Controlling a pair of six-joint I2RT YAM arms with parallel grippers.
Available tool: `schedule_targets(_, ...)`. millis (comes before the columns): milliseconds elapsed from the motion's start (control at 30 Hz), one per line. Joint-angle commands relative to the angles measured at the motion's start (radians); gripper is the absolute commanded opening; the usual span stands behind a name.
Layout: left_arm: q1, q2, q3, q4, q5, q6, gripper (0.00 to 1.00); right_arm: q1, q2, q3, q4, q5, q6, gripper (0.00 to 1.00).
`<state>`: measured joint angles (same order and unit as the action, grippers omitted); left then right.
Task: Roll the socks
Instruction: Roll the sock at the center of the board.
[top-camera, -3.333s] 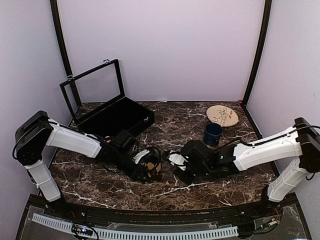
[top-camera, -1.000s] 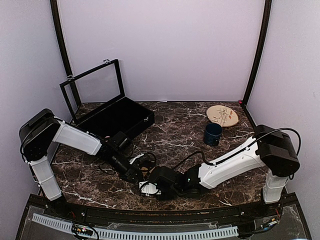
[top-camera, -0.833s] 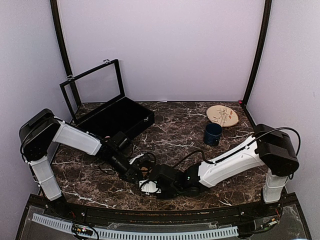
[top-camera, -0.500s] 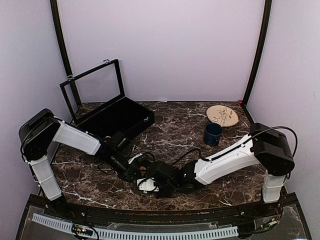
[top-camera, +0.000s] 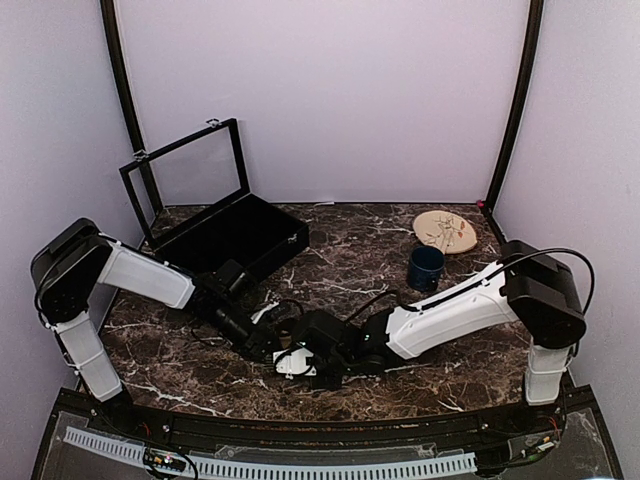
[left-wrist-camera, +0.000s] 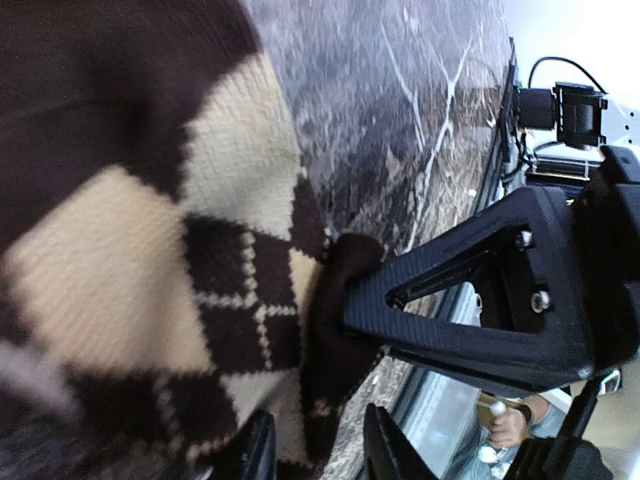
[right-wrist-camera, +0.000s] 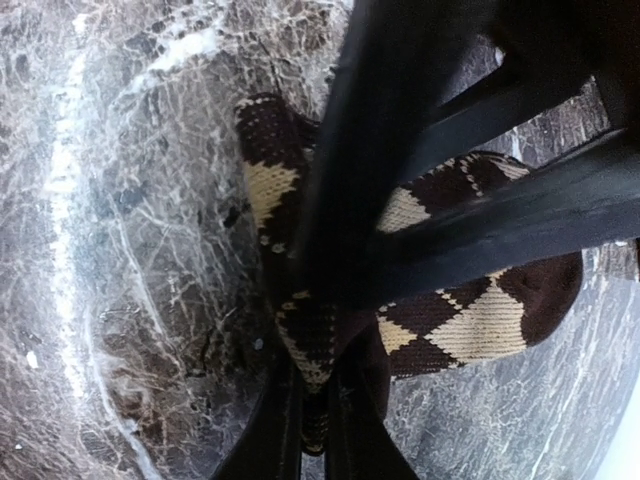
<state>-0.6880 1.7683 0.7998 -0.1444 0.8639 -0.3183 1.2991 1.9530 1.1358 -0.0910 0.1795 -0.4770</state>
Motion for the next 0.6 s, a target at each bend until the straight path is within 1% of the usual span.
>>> schedule_targets(0, 0.031, -0.098, -0.029, 0.015, -0.092, -0.035, 0.35, -0.016, 0.029, 0.046, -0.092, -0.081, 0.046, 0.03)
schedule_targets(133, 0.05, -0.151, -0.038, 0.031, -0.156, -0.055, 0.41, -0.025, 0.025, 0.063, -0.126, -0.118, 0.078, 0.0)
schedule_targets(333, 0.059, -0.215, -0.06, 0.042, -0.252, -0.064, 0.42, -0.046, 0.014, 0.084, -0.185, -0.183, 0.135, 0.0)
schedule_targets(567, 0.059, -0.338, -0.143, 0.152, -0.354, -0.117, 0.42, -0.101, 0.01, 0.134, -0.272, -0.338, 0.227, 0.0)
